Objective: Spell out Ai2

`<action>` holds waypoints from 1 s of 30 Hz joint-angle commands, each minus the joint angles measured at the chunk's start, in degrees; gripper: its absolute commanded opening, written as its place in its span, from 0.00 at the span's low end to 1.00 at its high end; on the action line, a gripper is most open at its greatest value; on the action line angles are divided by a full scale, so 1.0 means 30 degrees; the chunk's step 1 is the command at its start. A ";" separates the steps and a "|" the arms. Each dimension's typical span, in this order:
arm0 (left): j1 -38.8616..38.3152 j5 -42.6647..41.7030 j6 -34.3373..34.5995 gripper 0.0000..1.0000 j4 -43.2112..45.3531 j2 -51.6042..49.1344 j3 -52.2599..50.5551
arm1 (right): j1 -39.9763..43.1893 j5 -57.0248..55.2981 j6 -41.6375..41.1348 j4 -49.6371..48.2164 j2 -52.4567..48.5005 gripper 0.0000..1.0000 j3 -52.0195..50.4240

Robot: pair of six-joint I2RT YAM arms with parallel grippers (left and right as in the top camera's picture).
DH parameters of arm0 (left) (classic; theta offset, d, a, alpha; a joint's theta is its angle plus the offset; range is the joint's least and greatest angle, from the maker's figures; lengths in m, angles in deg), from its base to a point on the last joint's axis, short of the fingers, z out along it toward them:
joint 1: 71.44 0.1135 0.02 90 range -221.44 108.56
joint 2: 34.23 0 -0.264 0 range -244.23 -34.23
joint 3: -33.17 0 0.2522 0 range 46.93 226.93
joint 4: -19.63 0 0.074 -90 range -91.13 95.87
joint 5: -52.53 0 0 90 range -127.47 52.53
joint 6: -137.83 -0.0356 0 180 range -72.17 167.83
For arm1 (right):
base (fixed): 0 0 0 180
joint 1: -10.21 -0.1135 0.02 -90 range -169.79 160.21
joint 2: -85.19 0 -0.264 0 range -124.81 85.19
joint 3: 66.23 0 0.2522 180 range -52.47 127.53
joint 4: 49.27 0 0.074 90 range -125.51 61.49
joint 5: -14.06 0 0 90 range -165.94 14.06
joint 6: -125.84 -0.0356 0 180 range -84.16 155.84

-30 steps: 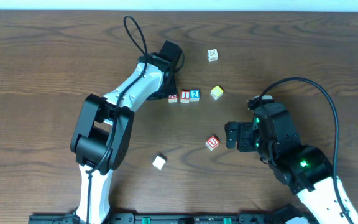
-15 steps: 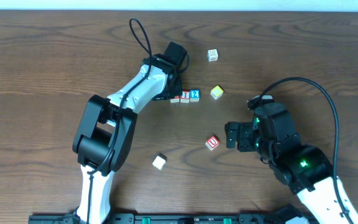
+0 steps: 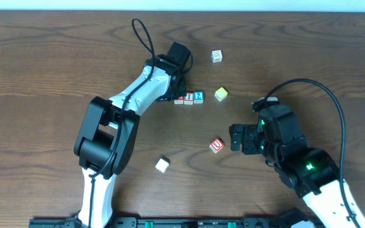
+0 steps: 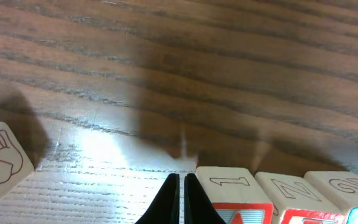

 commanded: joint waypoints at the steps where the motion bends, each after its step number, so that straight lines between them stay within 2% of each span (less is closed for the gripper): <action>1: 0.0015 -0.0197 0.0073 0.06 -0.0007 -0.0248 -0.0066 | 0.0226 -0.0058 -0.0175 -0.0036 0.0029 0.99 0.0000; 24: 0.0015 -0.0313 -0.0029 0.06 0.0000 -0.0248 -0.0066 | 0.0226 -0.0058 -0.0175 -0.0036 0.0029 0.99 0.0000; 30: 0.0153 0.0729 -0.0430 0.06 -0.0335 -0.0233 -0.0029 | 0.0226 -0.0058 -0.0175 -0.0036 0.0029 0.99 0.0000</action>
